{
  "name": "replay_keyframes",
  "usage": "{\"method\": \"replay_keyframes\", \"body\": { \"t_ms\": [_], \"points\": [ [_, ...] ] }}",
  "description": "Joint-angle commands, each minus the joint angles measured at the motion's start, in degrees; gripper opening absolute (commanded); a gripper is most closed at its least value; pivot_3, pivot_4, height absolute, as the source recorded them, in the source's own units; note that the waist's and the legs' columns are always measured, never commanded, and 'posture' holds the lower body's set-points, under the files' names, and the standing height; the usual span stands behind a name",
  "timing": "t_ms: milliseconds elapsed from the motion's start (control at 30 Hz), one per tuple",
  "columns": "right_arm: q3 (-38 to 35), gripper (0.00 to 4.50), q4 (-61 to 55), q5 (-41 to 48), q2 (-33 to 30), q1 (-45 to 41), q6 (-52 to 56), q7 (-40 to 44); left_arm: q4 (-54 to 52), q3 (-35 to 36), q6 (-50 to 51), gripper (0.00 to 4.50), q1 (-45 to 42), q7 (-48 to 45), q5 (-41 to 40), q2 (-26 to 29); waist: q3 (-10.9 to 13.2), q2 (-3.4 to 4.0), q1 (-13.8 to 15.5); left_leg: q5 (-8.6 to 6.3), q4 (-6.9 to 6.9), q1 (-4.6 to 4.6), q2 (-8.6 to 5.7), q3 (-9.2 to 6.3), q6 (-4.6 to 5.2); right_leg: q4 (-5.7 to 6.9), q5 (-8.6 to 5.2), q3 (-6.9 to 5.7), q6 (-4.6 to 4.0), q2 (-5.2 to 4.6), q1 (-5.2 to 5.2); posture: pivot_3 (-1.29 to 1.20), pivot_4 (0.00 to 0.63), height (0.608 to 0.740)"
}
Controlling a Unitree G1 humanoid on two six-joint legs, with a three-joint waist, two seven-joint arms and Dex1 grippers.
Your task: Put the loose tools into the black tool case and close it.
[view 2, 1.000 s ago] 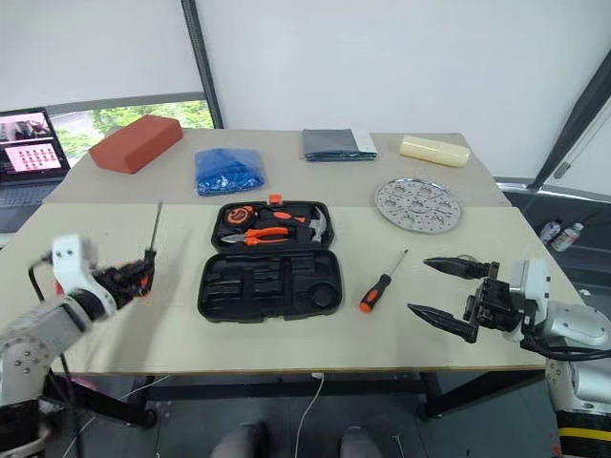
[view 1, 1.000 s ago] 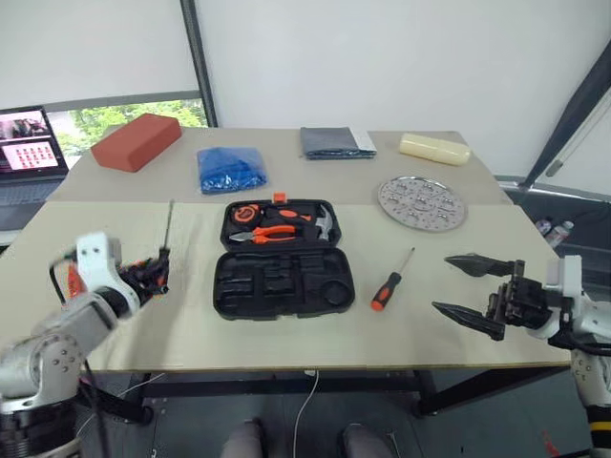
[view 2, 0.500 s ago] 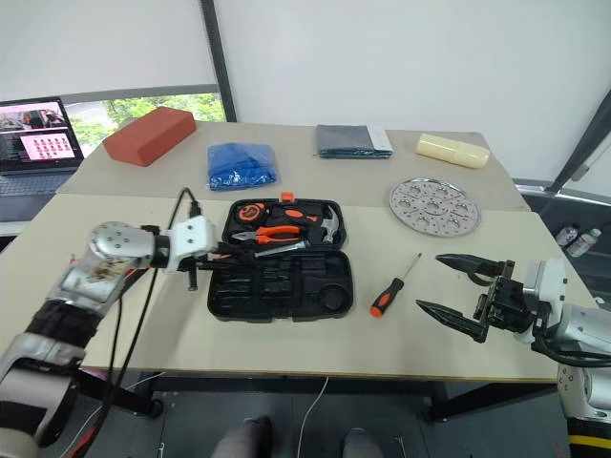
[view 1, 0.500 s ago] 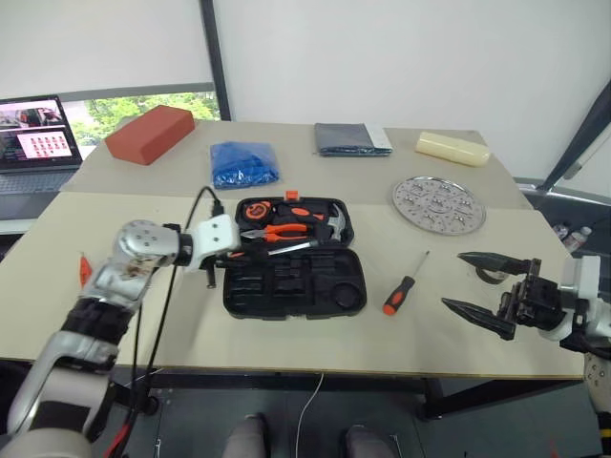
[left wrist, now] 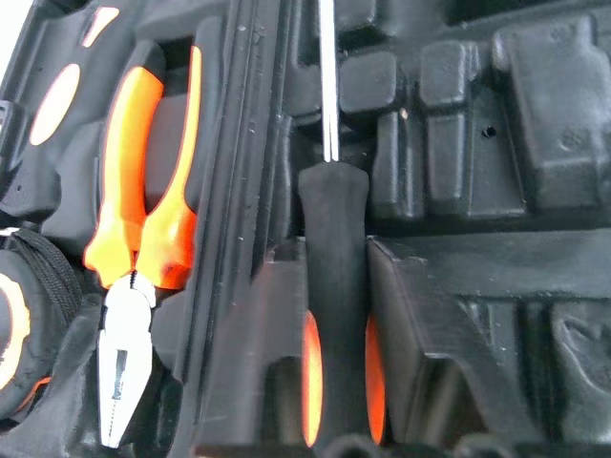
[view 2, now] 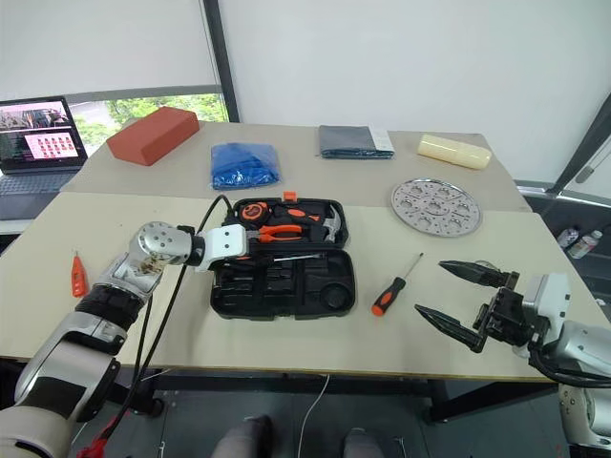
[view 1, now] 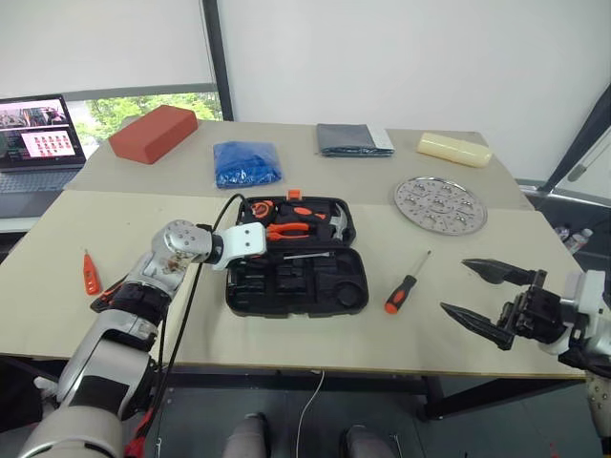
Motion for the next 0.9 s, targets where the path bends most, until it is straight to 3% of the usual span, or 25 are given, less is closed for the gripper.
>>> {"method": "replay_keyframes", "body": {
  "t_ms": [33, 133, 233, 367, 400, 533, 800, 867, 900],
  "points": [
    [-1.61, 4.50, -2.86, 1.44, 0.08, 0.93, 0.92, -0.98, -2.20, 6.01, -1.27, 2.42, -0.51, 2.24, -5.85, -2.79, 0.00, 0.00, 0.02, 0.00, 0.01, 0.00, 0.00, 0.00, 0.00, 0.01, 0.00, 0.00, 0.00, -0.01, 0.00, 0.00, 0.150, 0.740],
    [-1.76, 4.50, -3.68, 1.74, 0.09, 1.87, 1.76, -1.44, -6.14, 11.37, 5.15, 2.42, 2.16, 0.16, -14.03, -5.04, 0.00, -0.01, 0.11, 0.02, 0.03, -0.01, -0.01, -0.03, 0.03, -0.01, 0.02, -0.02, 0.01, -0.01, 0.05, 0.00, 0.150, 0.740],
    [-1.77, 4.50, -4.17, 1.69, 0.45, 2.31, 2.46, -2.40, -8.40, 13.10, 11.89, 1.65, 5.04, 1.42, -16.30, -6.37, -0.01, 0.01, -0.16, 0.03, 0.01, 0.00, -0.01, -0.04, 0.07, 0.02, 0.15, -0.02, -0.19, 0.00, 0.07, 0.00, 0.150, 0.740],
    [-1.06, 4.50, -4.58, 1.39, 0.96, 2.29, 2.77, -3.43, -7.98, 12.16, 16.29, 0.15, 6.78, 6.78, -13.69, -8.36, -0.01, 0.01, -0.27, 0.05, 0.02, 0.08, 0.00, -0.07, 0.09, 0.11, 0.13, -0.01, -0.15, 0.03, 0.08, 0.00, 0.150, 0.740],
    [-0.85, 4.50, -4.68, 1.29, 1.10, 2.23, 2.84, -3.63, -7.75, 11.23, 18.01, 0.07, 7.01, 7.58, -12.56, -8.53, 0.00, 0.01, -0.21, 0.05, 0.04, 0.08, -0.01, -0.08, 0.09, 0.11, 0.07, -0.01, -0.05, 0.03, 0.09, 0.00, 0.150, 0.740],
    [-0.41, 4.50, -5.38, 1.40, 1.37, 2.05, 3.28, -4.20, -4.96, 8.93, 18.19, 0.07, 7.19, 11.20, -8.72, -9.56, -0.01, 0.02, -0.02, 0.05, 0.14, 0.15, -0.02, -0.10, 0.08, 0.09, 0.05, -0.03, 0.09, 0.03, 0.24, 0.00, 0.150, 0.740],
    [-0.26, 4.50, -8.15, 1.42, 2.46, 4.07, 4.71, -6.05, -6.35, 7.26, 26.77, 0.07, 8.25, 10.91, -9.00, -11.84, -0.09, 0.13, 0.07, -0.17, 0.10, 0.48, -0.04, -0.10, -0.25, -0.04, 0.02, -0.04, 0.04, -0.01, 0.63, 0.00, 0.150, 0.740],
    [-0.29, 4.50, -8.75, 0.80, 3.12, 4.18, 5.20, -7.99, -7.17, 9.35, 23.53, 0.07, 8.82, 11.64, -10.64, -12.66, -0.12, 0.17, 0.06, -0.22, 0.11, 0.49, -0.05, -0.10, -0.33, -0.05, 0.03, -0.04, 0.05, -0.01, 0.65, 0.00, 0.150, 0.740],
    [-0.76, 4.50, -9.40, 0.69, 3.77, 4.18, 6.18, -10.53, -7.90, 12.31, 19.76, 0.31, 9.13, 12.38, -12.79, -13.01, -0.14, 0.21, 0.00, -0.22, 0.11, 0.49, -0.06, -0.10, -0.33, -0.06, 0.03, -0.03, 0.05, -0.02, 0.65, 0.00, 0.150, 0.740]
  ]
}}
